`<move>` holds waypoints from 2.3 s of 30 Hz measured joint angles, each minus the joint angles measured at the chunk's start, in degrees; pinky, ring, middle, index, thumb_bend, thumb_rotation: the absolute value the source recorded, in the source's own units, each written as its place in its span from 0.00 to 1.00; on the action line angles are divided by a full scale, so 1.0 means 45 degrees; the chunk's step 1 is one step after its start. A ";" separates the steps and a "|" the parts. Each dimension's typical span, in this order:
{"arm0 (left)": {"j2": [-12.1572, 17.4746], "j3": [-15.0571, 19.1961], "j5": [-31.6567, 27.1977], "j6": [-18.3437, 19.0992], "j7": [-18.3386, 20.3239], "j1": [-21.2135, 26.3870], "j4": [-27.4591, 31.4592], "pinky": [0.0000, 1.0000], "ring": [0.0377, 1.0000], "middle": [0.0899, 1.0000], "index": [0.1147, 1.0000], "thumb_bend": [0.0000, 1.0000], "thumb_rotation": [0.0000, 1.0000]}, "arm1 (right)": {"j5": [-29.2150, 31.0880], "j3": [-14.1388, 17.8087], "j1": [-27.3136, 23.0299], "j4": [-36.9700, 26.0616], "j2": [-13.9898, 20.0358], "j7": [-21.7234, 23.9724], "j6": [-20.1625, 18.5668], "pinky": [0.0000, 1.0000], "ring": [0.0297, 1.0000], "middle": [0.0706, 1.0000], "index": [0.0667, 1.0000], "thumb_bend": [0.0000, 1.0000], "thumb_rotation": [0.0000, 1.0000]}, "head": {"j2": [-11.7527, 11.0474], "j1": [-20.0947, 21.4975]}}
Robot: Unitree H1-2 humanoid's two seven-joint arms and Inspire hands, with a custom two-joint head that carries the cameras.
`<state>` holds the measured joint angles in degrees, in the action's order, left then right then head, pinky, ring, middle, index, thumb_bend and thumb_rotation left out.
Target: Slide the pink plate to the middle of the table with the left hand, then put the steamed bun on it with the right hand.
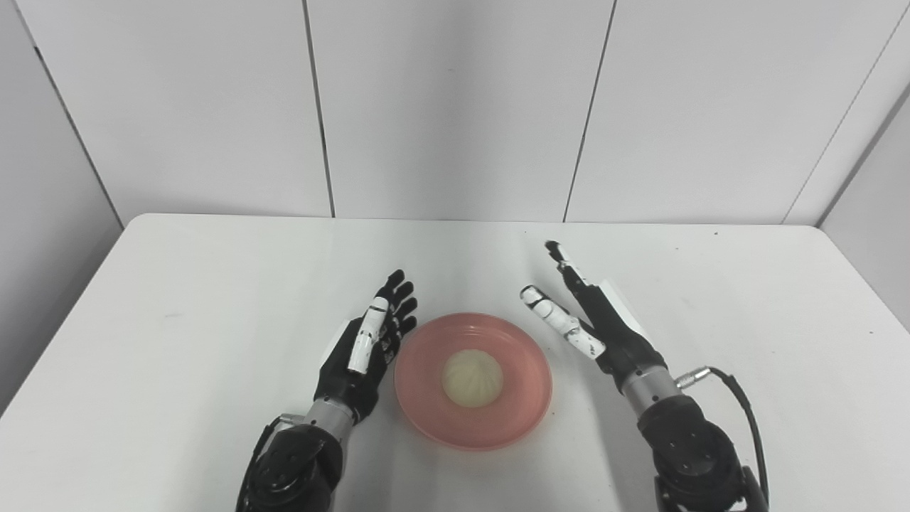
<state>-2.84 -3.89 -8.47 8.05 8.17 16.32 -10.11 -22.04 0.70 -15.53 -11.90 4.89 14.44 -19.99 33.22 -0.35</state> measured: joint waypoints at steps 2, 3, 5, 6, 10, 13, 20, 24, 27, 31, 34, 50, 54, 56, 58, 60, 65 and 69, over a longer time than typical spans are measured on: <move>-0.0003 -0.0015 0.0234 -0.0214 -0.0086 -0.0142 0.0089 1.00 1.00 1.00 1.00 0.36 1.00 | 0.0863 0.0388 0.0229 0.0498 -0.0169 -0.0398 0.0270 1.00 1.00 1.00 1.00 0.62 1.00 | -0.0097 0.0020; 0.0008 -0.0014 0.0317 -0.0375 -0.0130 -0.0212 0.0106 1.00 1.00 1.00 1.00 0.37 1.00 | 0.1216 0.0523 0.0342 0.0748 -0.0225 -0.0540 0.0410 1.00 1.00 1.00 1.00 0.63 1.00 | -0.0117 0.0020; 0.0039 -0.0004 0.0455 -0.0683 -0.0195 -0.0338 0.0109 1.00 1.00 1.00 1.00 0.37 1.00 | 0.1755 0.0627 0.0638 0.1024 -0.0265 -0.0888 0.0668 1.00 1.00 1.00 1.00 0.62 1.00 | -0.0137 0.0020; 0.0064 -0.0011 0.0583 -0.0795 -0.0200 -0.0392 0.0110 1.00 1.00 1.00 1.00 0.38 1.00 | 0.2003 0.0655 0.0745 0.1106 -0.0285 -0.0961 0.0845 1.00 1.00 1.00 1.00 0.61 1.00 | -0.0156 0.0020; 0.0152 -0.0037 0.0922 -0.1220 -0.0263 -0.0705 0.0256 1.00 1.00 1.00 1.00 0.43 1.00 | 0.3063 0.0872 0.1165 0.1388 -0.0583 -0.1492 0.1617 1.00 1.00 1.00 1.00 0.54 1.00 | -0.0215 0.0020; 0.0211 -0.0059 0.1172 -0.1440 -0.0290 -0.0983 0.0464 1.00 1.00 1.00 1.00 0.44 1.00 | 0.3418 0.0835 0.1435 0.1712 -0.0717 -0.1786 0.2340 1.00 1.00 1.00 1.00 0.51 1.00 | -0.0234 0.0000; 0.0423 -0.0187 0.1299 -0.1537 -0.0237 -0.1234 0.0664 1.00 1.00 1.00 1.00 0.40 1.00 | 0.3961 0.0669 0.1714 0.2689 -0.0833 -0.2273 0.4437 1.00 1.00 1.00 1.00 0.36 1.00 | -0.0371 -0.0097; 0.0425 -0.0113 0.1068 -0.1554 -0.0175 -0.1174 0.0514 1.00 1.00 1.00 1.00 0.36 1.00 | 0.4427 0.0634 0.1658 0.2957 -0.0858 -0.2281 0.4839 1.00 1.00 1.00 1.00 0.30 1.00 | -0.0371 -0.0137; 0.0441 0.0028 0.0688 -0.1353 -0.0037 -0.1041 0.0415 1.00 1.00 1.00 1.00 0.33 1.00 | 0.4645 0.0591 0.1498 0.3219 -0.0805 -0.2274 0.4894 1.00 1.00 1.00 1.00 0.28 1.00 | -0.0371 -0.0117; 0.0471 0.0051 0.0455 -0.0908 0.0117 -0.0713 0.0264 1.00 1.00 1.00 1.00 0.33 1.00 | 0.4790 0.0557 0.0990 0.3912 -0.0616 -0.2278 0.5058 1.00 1.00 1.00 1.00 0.27 1.00 | -0.0410 -0.0175; 0.0464 0.0101 0.0312 -0.0764 0.0138 -0.0604 0.0209 1.00 1.00 1.00 1.00 0.34 1.00 | 0.4864 0.0557 0.0751 0.4221 -0.0533 -0.2286 0.5084 1.00 0.99 1.00 1.00 0.27 1.00 | -0.0449 -0.0195; 0.0419 0.0120 0.0295 -0.0592 0.0107 -0.0441 0.0092 1.00 1.00 1.00 1.00 0.34 1.00 | 0.4775 0.0527 0.0729 0.4219 -0.0494 -0.2955 0.5152 0.87 0.89 0.91 0.92 0.33 1.00 | -0.0429 -0.0312; 0.0413 0.0063 0.0307 -0.0593 0.0086 -0.0438 0.0075 1.00 1.00 1.00 1.00 0.34 1.00 | 0.4745 0.0423 0.0743 0.4216 -0.0459 -0.2975 0.5153 0.87 0.89 0.91 0.92 0.33 1.00 | -0.0469 -0.0429; 0.0414 0.0046 0.0306 -0.0594 0.0086 -0.0416 0.0035 1.00 1.00 1.00 1.00 0.34 1.00 | 0.4662 0.0377 0.0755 0.4230 -0.0414 -0.2981 0.5153 0.87 0.89 0.91 0.92 0.33 1.00 | -0.0508 -0.0430; 0.0414 0.0043 0.0305 -0.0594 0.0086 -0.0409 0.0018 1.00 1.00 1.00 1.00 0.34 1.00 | 0.4615 0.0340 0.0761 0.4230 -0.0400 -0.2994 0.5153 0.87 0.89 0.91 0.92 0.33 1.00 | -0.0488 -0.0488; 0.0412 0.0040 0.0304 -0.0594 0.0086 -0.0409 0.0021 1.00 1.00 1.00 1.00 0.34 1.00 | 0.4594 0.0312 0.0783 0.4206 -0.0398 -0.2999 0.5153 0.88 0.89 0.91 0.92 0.33 1.00 | -0.0469 -0.0605; 0.0412 0.0024 0.0297 -0.0595 0.0087 -0.0410 0.0019 1.00 1.00 1.00 1.00 0.35 1.00 | 0.4585 0.0249 0.0873 0.4071 -0.0392 -0.3000 0.5152 0.88 0.89 0.91 0.92 0.32 1.00 | -0.0488 -0.0547; 0.0414 0.0005 0.0300 -0.0585 0.0069 -0.0426 0.0073 1.00 1.00 1.00 1.00 0.34 1.00 | 0.4585 0.0237 0.0946 0.3983 -0.0404 -0.3014 0.5150 0.88 0.88 0.90 0.91 0.32 1.00 | -0.0527 -0.0527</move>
<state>-0.98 -3.86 -7.12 5.42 8.48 14.40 -9.79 -1.41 1.76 -11.27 6.02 3.07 0.88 3.18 30.85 -2.72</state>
